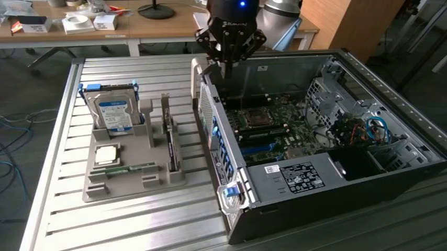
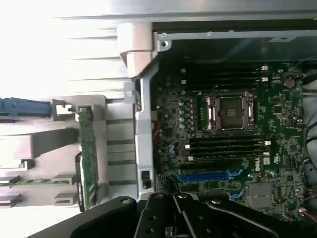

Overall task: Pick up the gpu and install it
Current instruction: 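Reach for the gpu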

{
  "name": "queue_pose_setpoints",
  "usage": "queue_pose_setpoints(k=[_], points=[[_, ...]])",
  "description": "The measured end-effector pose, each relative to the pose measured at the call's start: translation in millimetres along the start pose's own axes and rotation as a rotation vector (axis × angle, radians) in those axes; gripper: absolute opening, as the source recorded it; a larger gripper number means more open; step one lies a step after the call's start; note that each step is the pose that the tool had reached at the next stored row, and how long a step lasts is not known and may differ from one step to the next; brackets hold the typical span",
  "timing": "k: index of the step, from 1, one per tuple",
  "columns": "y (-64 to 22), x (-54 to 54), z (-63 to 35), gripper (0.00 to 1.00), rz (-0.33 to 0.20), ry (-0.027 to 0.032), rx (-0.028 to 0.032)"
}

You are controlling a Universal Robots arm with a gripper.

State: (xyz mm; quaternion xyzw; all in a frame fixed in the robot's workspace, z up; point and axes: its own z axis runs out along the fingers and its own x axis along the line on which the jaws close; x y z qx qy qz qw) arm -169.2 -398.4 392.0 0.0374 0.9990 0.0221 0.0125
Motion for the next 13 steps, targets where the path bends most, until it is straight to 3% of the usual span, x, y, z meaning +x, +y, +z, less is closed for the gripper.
queue_pose_setpoints(k=[13], points=[[-1.5,37.3,1.1,0.11,0.0,0.0,0.0]])
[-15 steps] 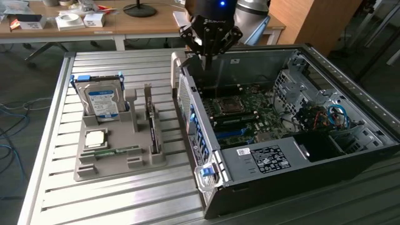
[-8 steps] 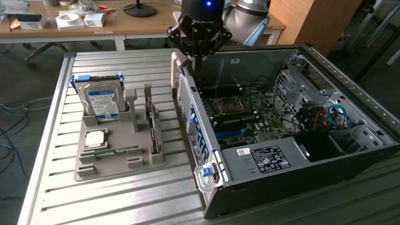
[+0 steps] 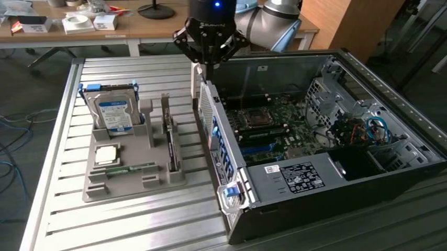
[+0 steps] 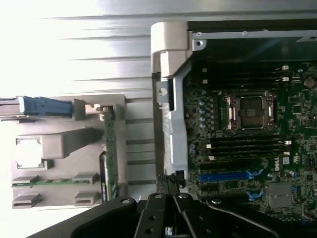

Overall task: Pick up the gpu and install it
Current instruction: 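Reach for the gpu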

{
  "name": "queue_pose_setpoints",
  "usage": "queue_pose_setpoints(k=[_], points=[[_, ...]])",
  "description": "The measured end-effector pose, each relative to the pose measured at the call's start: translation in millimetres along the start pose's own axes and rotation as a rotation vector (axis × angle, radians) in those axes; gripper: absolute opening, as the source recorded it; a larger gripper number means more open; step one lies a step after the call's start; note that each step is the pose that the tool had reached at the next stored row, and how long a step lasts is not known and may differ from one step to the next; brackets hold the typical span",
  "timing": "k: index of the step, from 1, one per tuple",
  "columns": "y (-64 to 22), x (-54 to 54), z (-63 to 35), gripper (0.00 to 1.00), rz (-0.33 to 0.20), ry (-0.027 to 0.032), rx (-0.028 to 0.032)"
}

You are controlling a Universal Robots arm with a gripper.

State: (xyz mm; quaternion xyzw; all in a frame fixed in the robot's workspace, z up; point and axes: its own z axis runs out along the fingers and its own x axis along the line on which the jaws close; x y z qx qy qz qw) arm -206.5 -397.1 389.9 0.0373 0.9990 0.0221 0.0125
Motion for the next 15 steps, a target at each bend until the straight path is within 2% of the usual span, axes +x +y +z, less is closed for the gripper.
queue_pose_setpoints(k=[15], points=[[0.2,55.3,2.2,0.11,0.001,-0.0001,0.0007]])
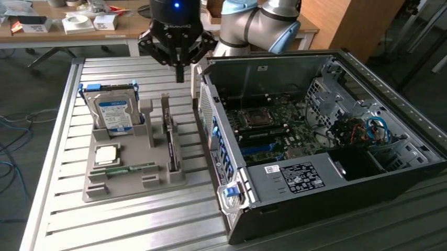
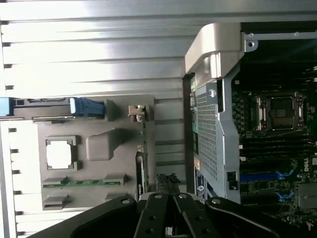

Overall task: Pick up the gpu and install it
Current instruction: 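Reach for the gpu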

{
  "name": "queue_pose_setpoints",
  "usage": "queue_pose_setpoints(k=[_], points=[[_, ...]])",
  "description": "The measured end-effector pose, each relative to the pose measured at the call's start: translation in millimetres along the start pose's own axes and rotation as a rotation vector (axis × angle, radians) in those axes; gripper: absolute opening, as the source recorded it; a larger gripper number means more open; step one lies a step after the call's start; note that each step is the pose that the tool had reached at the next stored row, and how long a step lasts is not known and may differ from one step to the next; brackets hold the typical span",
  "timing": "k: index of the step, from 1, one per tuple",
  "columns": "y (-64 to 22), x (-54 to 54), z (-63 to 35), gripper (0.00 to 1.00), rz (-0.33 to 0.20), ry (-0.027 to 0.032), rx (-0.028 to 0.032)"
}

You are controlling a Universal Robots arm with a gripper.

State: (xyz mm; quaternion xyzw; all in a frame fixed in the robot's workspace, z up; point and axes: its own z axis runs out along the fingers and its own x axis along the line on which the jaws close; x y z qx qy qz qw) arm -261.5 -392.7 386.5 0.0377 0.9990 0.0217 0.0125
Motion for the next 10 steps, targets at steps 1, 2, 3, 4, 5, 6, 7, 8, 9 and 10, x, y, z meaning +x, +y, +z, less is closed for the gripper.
queue_pose_setpoints(k=[1,2,3,4,5,6,7,8,9,10], points=[[-0.1,3.0,0.2,0.11,0.0,-0.0001,0.0],[-0.1,6.0,0.3,0.11,0.0,0.0,0.0],[-0.1,8.9,0.5,0.11,0.0,-0.0001,0.0001],[-0.2,11.6,0.6,0.11,0.0,0.0,0.0001],[-0.3,14.2,0.8,0.11,0.0,-0.0001,0.0001],[-0.5,16.3,0.9,0.11,0.0,-0.0001,0.0002],[-0.6,17.9,1.0,0.11,0.0,-0.0001,0.0002],[-0.6,18.4,1.1,0.11,0.0,-0.0001,0.0001],[-0.6,18.4,1.1,0.11,0.0,-0.0002,0.0001],[-0.6,18.4,1.1,0.11,0.0,-0.0001,0.0001]])
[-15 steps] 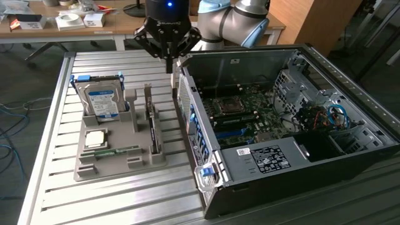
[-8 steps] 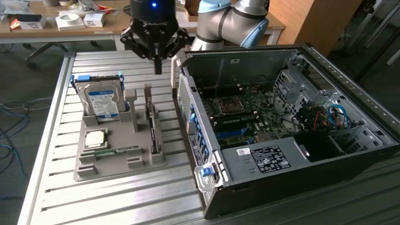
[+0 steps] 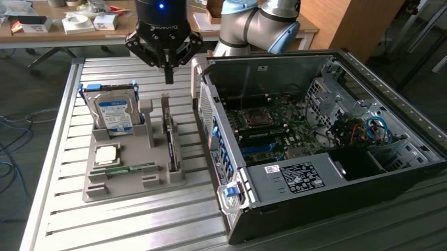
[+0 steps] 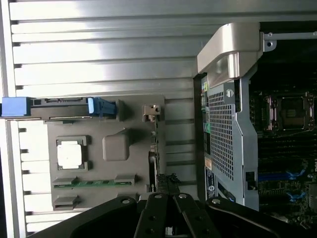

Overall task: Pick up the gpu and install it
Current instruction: 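Reach for the gpu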

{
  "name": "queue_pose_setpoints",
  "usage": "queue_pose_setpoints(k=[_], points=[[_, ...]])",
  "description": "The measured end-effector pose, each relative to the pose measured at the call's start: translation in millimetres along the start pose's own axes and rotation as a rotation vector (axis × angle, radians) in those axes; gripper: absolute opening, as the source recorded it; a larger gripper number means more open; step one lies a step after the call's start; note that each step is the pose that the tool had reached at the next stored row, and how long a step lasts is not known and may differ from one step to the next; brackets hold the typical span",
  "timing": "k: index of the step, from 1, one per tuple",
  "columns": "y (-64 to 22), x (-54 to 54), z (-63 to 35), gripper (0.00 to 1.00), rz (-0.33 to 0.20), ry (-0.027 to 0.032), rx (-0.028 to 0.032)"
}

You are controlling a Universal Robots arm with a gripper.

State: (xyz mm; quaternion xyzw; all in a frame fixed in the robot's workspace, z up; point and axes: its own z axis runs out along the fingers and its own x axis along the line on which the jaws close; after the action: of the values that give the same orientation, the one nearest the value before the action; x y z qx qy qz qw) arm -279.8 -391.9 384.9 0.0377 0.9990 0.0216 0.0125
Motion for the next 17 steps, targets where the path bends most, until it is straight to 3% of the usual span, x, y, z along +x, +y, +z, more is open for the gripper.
queue_pose_setpoints(k=[17], points=[[-6.7,1.0,-0.2,0.11,0.0,0.0001,0.0001]])
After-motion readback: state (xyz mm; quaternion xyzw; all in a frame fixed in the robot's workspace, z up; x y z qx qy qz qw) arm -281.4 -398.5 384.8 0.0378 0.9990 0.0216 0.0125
